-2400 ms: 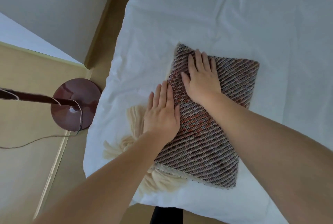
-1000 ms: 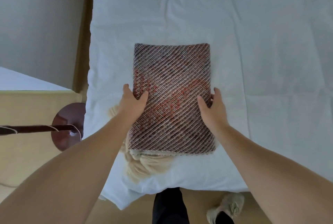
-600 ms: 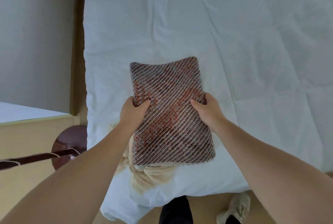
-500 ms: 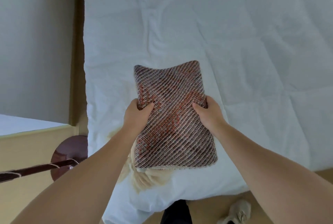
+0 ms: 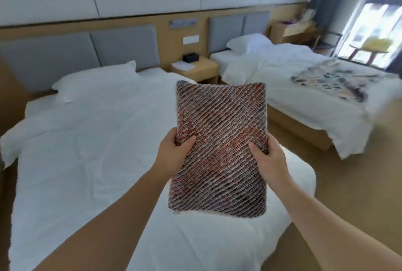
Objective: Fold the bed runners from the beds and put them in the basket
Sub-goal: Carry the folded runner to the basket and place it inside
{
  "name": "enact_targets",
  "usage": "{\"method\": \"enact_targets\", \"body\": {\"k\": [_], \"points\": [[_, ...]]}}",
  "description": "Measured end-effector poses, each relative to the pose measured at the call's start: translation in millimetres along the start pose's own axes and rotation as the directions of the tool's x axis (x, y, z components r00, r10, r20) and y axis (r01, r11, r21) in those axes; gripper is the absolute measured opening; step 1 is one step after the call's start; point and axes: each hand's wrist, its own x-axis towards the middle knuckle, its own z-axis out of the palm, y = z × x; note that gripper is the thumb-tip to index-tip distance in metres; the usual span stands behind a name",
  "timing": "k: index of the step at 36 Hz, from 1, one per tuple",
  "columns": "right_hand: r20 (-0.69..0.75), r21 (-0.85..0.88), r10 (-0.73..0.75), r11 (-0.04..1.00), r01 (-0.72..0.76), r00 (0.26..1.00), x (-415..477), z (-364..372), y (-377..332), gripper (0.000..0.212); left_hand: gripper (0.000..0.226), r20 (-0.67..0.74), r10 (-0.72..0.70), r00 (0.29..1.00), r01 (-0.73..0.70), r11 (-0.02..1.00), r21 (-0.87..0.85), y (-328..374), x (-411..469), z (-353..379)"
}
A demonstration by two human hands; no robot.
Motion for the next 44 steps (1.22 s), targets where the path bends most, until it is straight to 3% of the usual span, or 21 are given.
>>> {"method": "enact_targets", "body": {"k": [4, 8, 19, 31, 44], "points": [[-0.167, 0.039, -0.098, 0.994, 0.105, 0.981, -0.3, -121.6, -13.9, 0.030, 0.016, 0.118, 0.132, 0.984, -0.130, 0.991, -0.019, 79.5, -8.2, 87.1], [-0.272, 0.006, -0.129, 0.991, 0.136, 0.954, -6.8, -221.5, -8.4, 0.024, 0.028, 0.208, 0.237, 0.949, -0.226, 0.971, -0.074, 131.0, -26.1, 170.7], [-0.506, -0.049, -0.093, 0.996, 0.079, 0.858, -45.1, -436.8, 35.6, 0.029, 0.024, 0.436, 0.367, 0.821, -0.318, 0.930, -0.185, 213.5, -88.8, 378.1], [-0.615, -0.065, -0.064, 0.997, 0.030, 0.786, -44.0, -542.6, 83.8, 0.042, 0.021, 0.567, 0.374, 0.734, -0.267, 0.926, -0.265, 240.3, -101.9, 516.2], [-0.718, -0.070, 0.005, 0.994, -0.079, 0.696, 82.9, -594.0, 126.4, 0.041, 0.022, 0.671, 0.361, 0.648, -0.220, 0.932, -0.290, 248.9, 17.4, 654.7]]}}
